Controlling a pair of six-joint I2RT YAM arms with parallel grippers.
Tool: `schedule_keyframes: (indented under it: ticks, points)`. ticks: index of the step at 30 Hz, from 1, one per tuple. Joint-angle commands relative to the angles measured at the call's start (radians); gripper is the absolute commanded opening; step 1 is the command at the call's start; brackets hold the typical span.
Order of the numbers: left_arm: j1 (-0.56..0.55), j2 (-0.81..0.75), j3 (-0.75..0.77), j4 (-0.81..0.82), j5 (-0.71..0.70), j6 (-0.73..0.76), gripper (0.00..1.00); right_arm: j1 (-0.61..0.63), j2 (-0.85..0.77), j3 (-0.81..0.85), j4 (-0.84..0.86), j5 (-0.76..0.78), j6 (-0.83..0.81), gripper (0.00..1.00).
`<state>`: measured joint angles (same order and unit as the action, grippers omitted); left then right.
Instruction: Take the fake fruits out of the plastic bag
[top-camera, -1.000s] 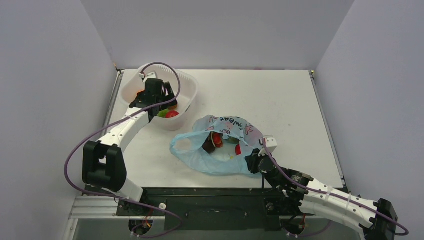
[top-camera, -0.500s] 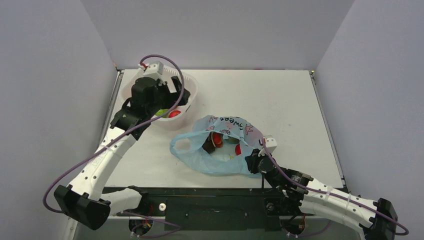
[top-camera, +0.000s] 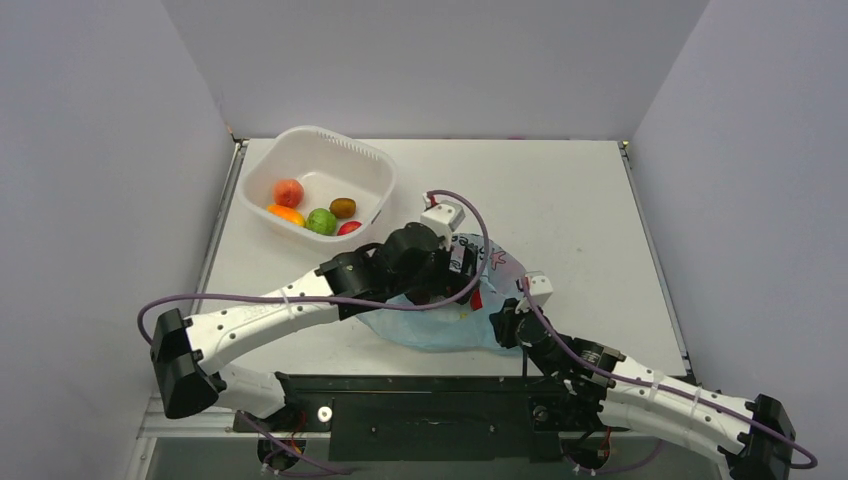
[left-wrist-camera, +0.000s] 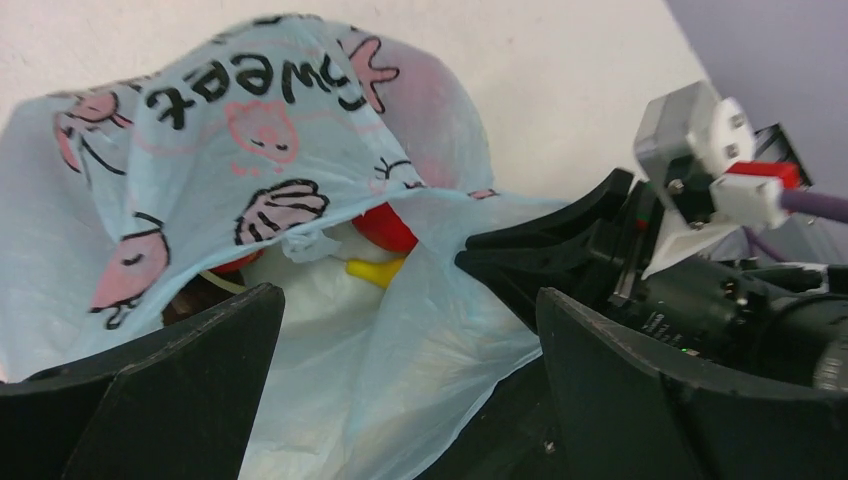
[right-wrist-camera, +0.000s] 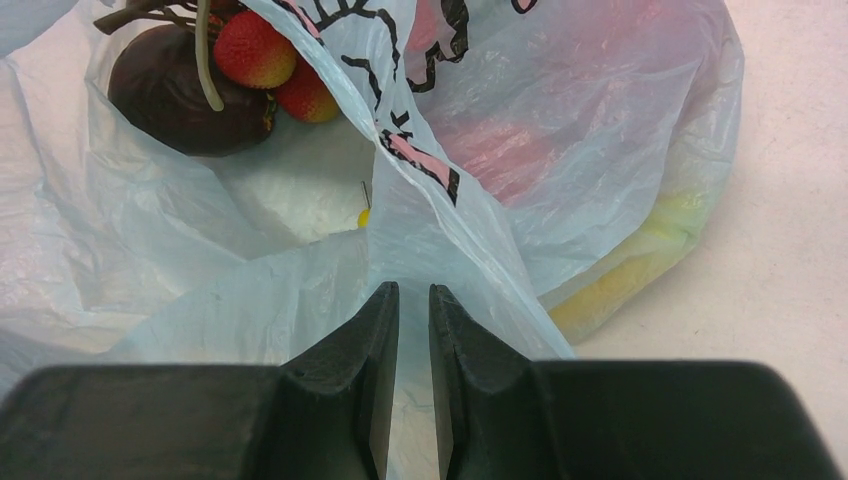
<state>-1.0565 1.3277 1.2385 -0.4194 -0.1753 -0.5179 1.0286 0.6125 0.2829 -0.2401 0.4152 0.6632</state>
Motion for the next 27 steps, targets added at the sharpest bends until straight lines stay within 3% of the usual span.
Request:
schedule_keyframes:
  ticks: [1,9,20,22,25,27]
  points:
    - [-0.072,0.043,0.01,0.039,-0.079,-0.027,0.97,0.004,-0.02,0.033,0.016,0.031,0.001,0.15]
    - [-0.107,-0.027,-0.118,0.06,-0.128,-0.097,0.95,0.004,-0.09,0.122,-0.098,0.047,0.0,0.2]
    - [-0.106,-0.102,-0.268,0.13,-0.157,-0.149,0.96,-0.013,-0.116,0.49,-0.526,0.196,0.027,0.54]
    - [-0.105,-0.092,-0.262,0.123,-0.162,-0.139,0.97,-0.014,-0.112,0.57,-0.618,0.214,0.037,0.62]
    - [-0.101,-0.067,-0.247,0.102,-0.178,-0.128,0.97,-0.017,-0.075,0.665,-0.774,0.281,0.126,0.83]
    - [-0.093,-0.052,-0.239,0.096,-0.178,-0.125,0.97,-0.019,-0.054,0.67,-0.836,0.253,0.165,0.87]
